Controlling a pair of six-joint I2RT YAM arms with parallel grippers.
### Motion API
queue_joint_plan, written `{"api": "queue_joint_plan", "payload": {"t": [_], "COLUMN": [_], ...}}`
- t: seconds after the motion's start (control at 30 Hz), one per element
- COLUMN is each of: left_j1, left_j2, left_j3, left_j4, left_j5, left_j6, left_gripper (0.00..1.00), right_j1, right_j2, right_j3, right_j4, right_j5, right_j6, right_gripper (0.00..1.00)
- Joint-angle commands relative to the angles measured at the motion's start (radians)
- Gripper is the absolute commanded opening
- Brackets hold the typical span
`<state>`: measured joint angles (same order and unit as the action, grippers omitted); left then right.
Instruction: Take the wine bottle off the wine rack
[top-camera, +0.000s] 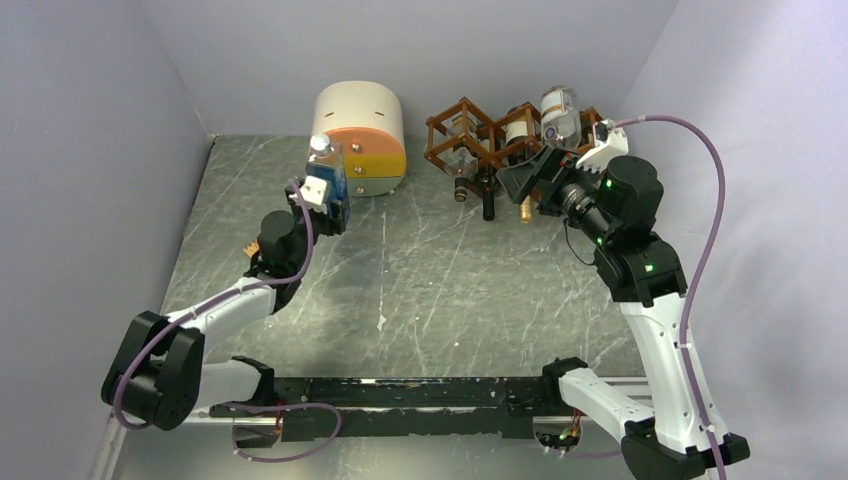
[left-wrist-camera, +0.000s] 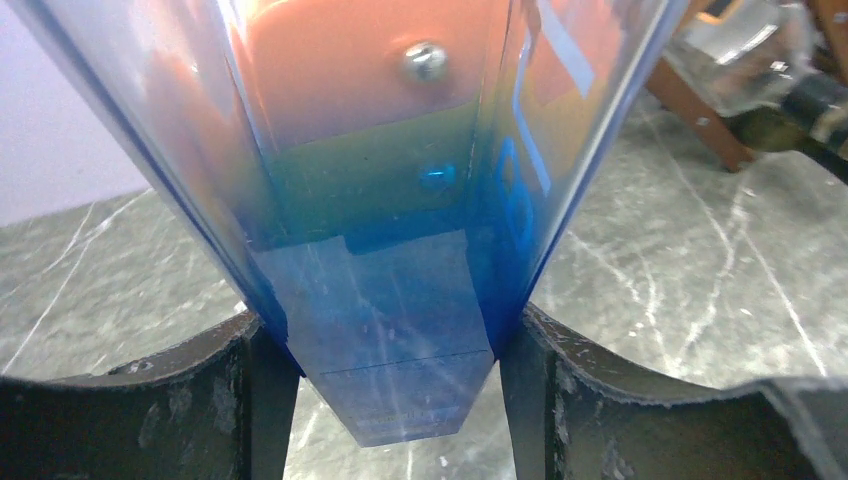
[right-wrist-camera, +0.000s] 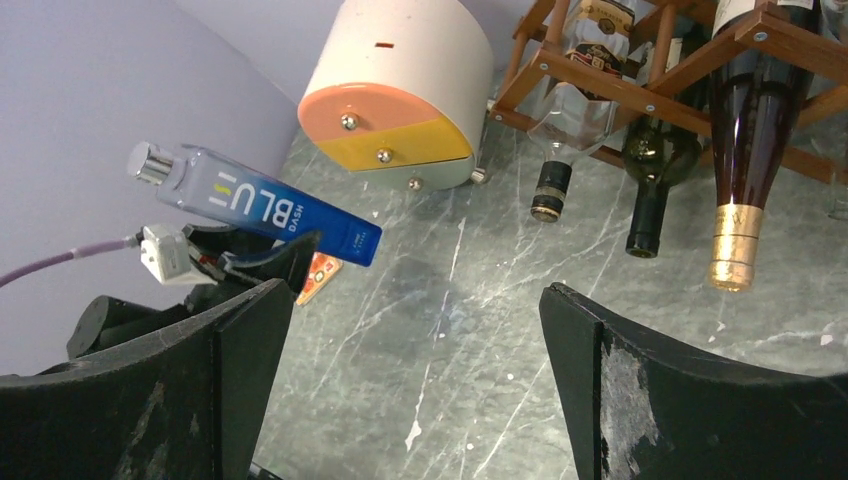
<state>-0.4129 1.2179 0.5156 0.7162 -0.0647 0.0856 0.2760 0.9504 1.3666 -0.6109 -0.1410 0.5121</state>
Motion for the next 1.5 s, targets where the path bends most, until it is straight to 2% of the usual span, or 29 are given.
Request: {"api": "queue_joint_plan", "payload": {"t": [0.0,0.43,0.8,1.23,1.3,1.4,1.47], "left_j1": [0.066,0.094,0.101,0.103,0.102,0.102,0.103], "left_j2": [0.027,0.182,0.263,0.297,0.297,0.290,0.285], "left_j3": [0.014,-0.025,-0.045,-0.036,-0.031,-0.029,-0.025], "left_j4": [0.299,0.468,0.525,0.486,0.472,0.464,0.453], "left_j5": [0.011,-0.059,-0.143,-0.202,-0.210,-0.207,-0.218], "left_j6": [-0.073,-0.044,-0.069,-0.134,-0.146,-0.143,-0.151], "left_gripper": [0.07,0.07,0.07,0.07,0.17,0.43,0.67], "right_j1": [-0.004,-0.003,-0.002,-0.003,-0.002,-0.003,-0.003], "right_j2": [-0.015,-0.027,-0.028,-0.037,-0.036,-0.037,-0.039], "right_j3": [-0.004,-0.014,-0.019,-0.047,-0.050,-0.052,-0.055], "right_j4": [0.004,-0.025,-0.037,-0.029,-0.027,-0.028,-0.028], "right_j5": [0.011,0.038,0.054,0.051,0.048,0.047,0.048], "right_j6": [-0.013,-0.030,-0.045,-0.033,-0.031,-0.030,-0.029], "right_gripper": [1.00,1.00,1.00,1.00,1.00,1.00,1.00]}}
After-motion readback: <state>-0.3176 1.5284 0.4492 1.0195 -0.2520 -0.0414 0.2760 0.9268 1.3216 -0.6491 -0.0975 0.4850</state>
